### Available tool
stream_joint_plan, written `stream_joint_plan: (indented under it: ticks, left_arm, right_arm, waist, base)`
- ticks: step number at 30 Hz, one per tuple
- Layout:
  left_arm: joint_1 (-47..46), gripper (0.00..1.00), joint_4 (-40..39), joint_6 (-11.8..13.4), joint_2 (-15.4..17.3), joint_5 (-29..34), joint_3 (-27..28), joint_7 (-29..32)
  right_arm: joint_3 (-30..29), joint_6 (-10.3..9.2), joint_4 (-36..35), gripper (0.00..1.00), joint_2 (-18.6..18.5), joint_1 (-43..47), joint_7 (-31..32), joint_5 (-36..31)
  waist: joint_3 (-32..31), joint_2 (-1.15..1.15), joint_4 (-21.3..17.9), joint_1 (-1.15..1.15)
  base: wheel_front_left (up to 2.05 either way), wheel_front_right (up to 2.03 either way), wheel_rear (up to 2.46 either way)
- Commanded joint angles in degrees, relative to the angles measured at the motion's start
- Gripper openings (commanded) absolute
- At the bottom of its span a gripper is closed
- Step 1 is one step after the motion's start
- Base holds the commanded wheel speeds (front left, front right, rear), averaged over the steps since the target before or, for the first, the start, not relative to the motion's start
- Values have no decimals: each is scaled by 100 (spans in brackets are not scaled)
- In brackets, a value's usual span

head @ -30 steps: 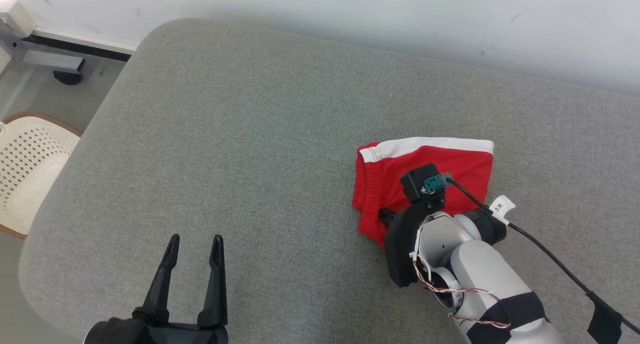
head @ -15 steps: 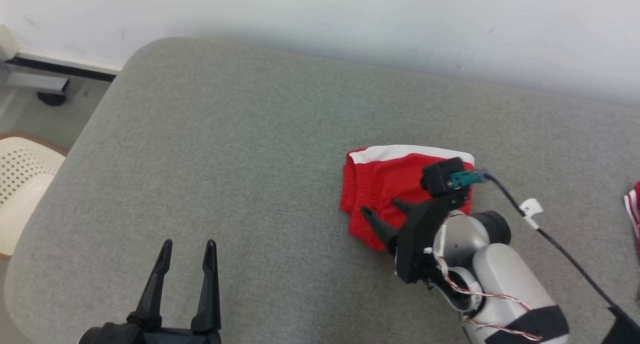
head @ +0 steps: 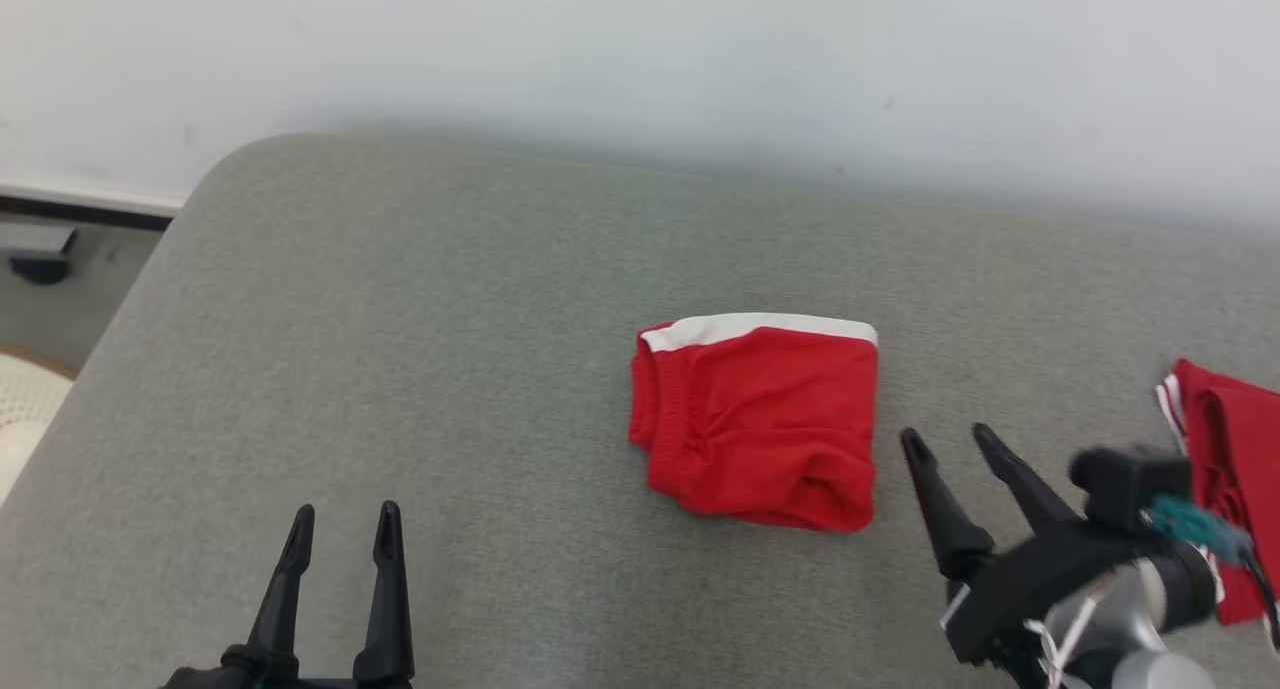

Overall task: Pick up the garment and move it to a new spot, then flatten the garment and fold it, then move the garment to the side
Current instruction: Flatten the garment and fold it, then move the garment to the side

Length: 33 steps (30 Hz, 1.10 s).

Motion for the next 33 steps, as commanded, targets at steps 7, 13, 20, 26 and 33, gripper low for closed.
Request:
stream_joint_plan:
  ticks: [7, 13, 20, 26, 33]
  left_arm:
    - [29, 100, 191, -21, -5, -22, 123, -16]
    - [24, 100, 363, -47, -7, 30, 246, -16]
    - [171, 100, 472, -93, 21, -26, 304, -16]
    - [270, 100, 592, -90, 113, -124, 235, -16]
    - [326, 100, 536, -92, 122, -149, 275, -16]
  right_arm:
    - [-217, -13, 28, 100, -7, 580, -1565, -320]
    - [-422, -13, 513, 100, -3, 632, -2475, -333]
    - [-535, -13, 1064, 100, 0, 581, -3129, -583]
    - [-524, -13, 1575, 100, -3, 534, -3259, -693]
    - [-503, -13, 1757, 100, -3, 431, -3318, -741]
  waist:
    - [-191, 0, -623, 1]
    - [-328, 0, -914, 1]
    - [-470, 0, -1082, 1]
    - [-529, 0, -1122, 1]
    - [-532, 0, -1131, 1]
  base:
    - [0, 0, 0]
    - [0, 0, 0]
    - [0, 0, 0]
    - [0, 0, 0]
    - [0, 0, 0]
